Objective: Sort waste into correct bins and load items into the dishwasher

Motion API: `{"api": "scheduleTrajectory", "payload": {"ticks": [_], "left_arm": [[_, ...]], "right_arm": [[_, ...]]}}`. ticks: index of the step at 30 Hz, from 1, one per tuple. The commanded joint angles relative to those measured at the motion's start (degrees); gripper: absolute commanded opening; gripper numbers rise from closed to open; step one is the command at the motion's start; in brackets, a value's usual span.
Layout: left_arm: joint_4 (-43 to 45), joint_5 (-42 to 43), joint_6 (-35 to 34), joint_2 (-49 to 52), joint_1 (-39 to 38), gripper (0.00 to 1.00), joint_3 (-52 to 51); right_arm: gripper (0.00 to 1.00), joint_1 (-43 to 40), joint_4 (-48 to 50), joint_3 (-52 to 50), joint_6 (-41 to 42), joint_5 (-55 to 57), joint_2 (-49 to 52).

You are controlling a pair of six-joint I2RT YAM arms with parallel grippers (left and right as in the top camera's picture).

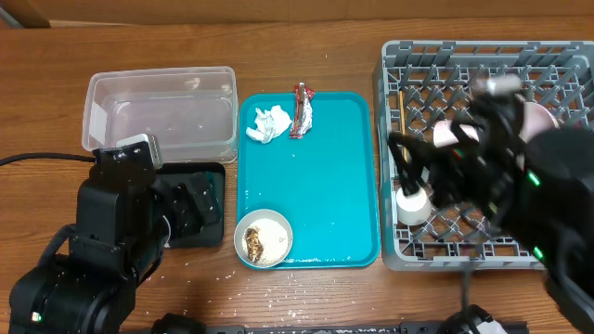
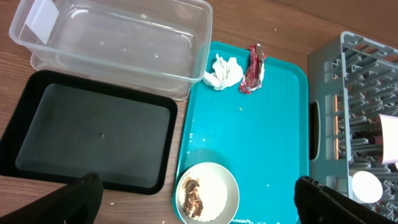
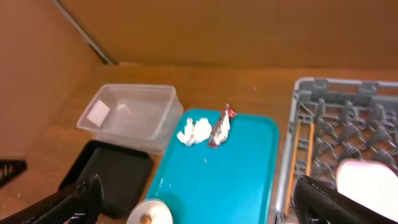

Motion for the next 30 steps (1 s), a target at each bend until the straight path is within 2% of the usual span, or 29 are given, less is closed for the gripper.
{"api": "scheduleTrajectory", "payload": {"ticks": [1, 7, 10, 15, 20, 26, 28, 30], "left_arm": [[0.02, -0.92, -0.76, -0.07, -0.37, 1.0, 0.74], [0.02, -0.92, -0.76, -0.07, -0.37, 1.0, 0.74], [0.02, -0.92, -0.76, -0.07, -0.37, 1.0, 0.74], [0.02, -0.92, -0.76, -0.07, -0.37, 1.0, 0.74], [0.0, -0.94, -0.76, -0.07, -0.37, 1.0, 0.74], [-0.22, -0.94, -0.76, -0.07, -0.37, 1.0, 0.74], [-0.22, -0.92, -0.76, -0.07, -0.37, 1.0, 0.74], [-0.22, -0.92, -0.76, -0.07, -0.37, 1.0, 0.74]], "right_arm": [[1.0, 0.24, -6.1, -0.24, 0.07, 1.49, -3.21], [1.0, 0.2, -15.19, -0.44, 5.99, 15.74, -12.24], [1.0, -0.85, -14.08, -1.95, 6.29, 20.83, -15.45], [1.0, -10.91, 0.94, -16.26, 6.25, 20.98, -25.33], [1.0, -21.66, 17.64, -42.86, 6.29, 19.17, -39.67], [1.0, -26.18, 33.48, -66.77, 6.27, 13.18, -54.66], [1.0, -26.18, 41.79, -75.93, 6.27, 12.37, -59.06], [1.0, -26.16, 47.89, -81.29, 6.54, 11.8, -59.06]]}}
